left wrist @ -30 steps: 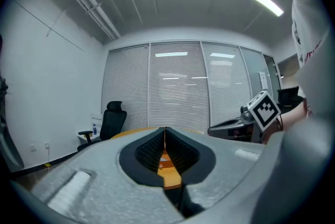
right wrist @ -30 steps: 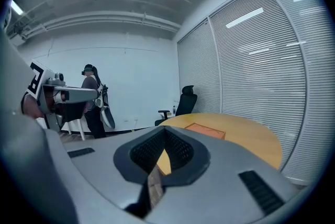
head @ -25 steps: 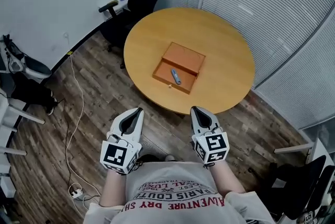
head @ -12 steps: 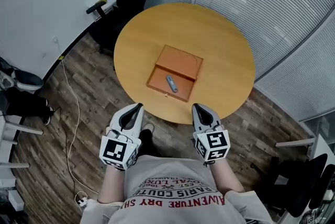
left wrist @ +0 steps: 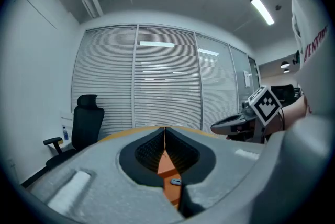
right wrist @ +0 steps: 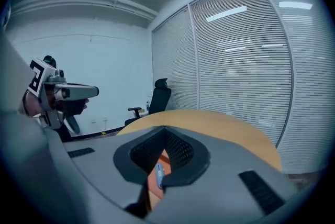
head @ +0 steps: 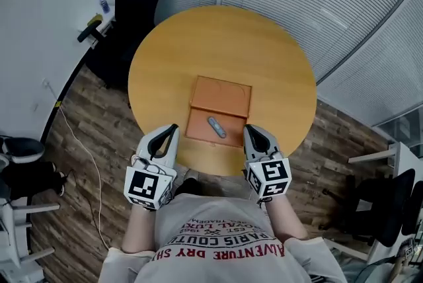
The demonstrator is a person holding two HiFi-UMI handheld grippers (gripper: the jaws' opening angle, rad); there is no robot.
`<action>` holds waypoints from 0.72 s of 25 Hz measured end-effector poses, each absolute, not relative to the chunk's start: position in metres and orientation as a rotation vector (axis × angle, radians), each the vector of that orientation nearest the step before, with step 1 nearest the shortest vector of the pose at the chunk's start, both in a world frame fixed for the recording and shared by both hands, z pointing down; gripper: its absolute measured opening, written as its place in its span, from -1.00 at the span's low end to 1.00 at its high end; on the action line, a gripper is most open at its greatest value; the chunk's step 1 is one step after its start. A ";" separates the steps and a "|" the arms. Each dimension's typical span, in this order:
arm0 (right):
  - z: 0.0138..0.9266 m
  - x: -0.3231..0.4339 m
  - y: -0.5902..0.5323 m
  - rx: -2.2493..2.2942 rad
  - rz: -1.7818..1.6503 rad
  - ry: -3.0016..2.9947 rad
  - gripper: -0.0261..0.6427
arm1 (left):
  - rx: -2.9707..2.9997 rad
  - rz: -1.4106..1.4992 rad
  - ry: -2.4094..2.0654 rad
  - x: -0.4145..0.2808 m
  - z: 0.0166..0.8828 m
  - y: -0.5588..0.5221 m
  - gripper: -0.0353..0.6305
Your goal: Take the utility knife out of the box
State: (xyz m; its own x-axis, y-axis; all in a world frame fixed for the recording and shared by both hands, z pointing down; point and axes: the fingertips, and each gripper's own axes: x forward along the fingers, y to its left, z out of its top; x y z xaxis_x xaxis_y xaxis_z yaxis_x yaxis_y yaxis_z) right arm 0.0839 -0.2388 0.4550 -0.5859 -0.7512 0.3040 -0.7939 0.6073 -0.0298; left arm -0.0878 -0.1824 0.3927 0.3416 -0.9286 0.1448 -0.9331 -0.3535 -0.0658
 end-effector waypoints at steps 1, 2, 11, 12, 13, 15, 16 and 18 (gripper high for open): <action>0.457 0.079 -0.244 1.274 0.241 -2.561 -0.89 | 2.559 0.247 -1.751 -0.093 0.394 -0.191 -0.86; 0.461 0.074 -0.249 1.280 0.246 -2.545 -0.89 | 2.567 0.248 -1.731 -0.099 0.397 -0.199 -0.86; 0.519 0.028 -0.267 1.129 0.205 -2.356 -0.89 | 2.618 0.265 -1.550 -0.138 0.429 -0.252 -0.86; 0.525 0.024 -0.268 1.118 0.205 -2.345 -0.89 | 2.624 0.269 -1.529 -0.141 0.434 -0.256 -0.86; 0.531 0.020 -0.269 1.111 0.216 -2.334 -0.89 | 2.629 0.274 -1.508 -0.143 0.439 -0.260 -0.86; 0.546 0.014 -0.273 1.105 0.254 -2.305 -0.89 | 2.632 0.279 -1.468 -0.147 0.448 -0.267 -0.86; 0.554 0.012 -0.275 1.096 0.278 -2.290 -0.89 | 2.630 0.271 -1.451 -0.149 0.452 -0.270 -0.86; 0.575 0.005 -0.275 1.042 0.337 -2.266 -0.89 | 2.626 0.246 -1.429 -0.152 0.460 -0.277 -0.86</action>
